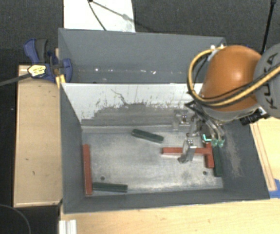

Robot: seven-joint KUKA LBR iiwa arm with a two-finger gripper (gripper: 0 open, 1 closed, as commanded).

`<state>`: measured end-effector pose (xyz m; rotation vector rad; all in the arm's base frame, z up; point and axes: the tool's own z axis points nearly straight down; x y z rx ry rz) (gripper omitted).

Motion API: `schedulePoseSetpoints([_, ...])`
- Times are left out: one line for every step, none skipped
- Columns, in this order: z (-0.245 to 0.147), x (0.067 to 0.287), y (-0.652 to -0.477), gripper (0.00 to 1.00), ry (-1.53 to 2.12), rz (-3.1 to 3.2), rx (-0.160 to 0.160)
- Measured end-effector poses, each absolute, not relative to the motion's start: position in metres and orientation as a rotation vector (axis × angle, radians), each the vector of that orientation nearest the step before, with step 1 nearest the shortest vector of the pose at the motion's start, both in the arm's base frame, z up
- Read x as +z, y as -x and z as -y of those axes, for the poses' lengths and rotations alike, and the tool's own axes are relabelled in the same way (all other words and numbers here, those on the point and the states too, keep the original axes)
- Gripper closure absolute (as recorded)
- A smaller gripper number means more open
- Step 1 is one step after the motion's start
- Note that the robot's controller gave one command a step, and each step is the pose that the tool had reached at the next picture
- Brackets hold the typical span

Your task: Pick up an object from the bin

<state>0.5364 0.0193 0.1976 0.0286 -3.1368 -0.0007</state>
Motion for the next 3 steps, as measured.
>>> schedulePoseSetpoints([0.006,0.070,-0.554,0.00,-0.042,3.136,0.000])
schedulePoseSetpoints([0.005,0.075,-0.556,1.00,-0.041,3.143,-0.001])
schedulePoseSetpoints([-0.011,0.220,-0.533,1.00,-0.031,3.151,-0.002])
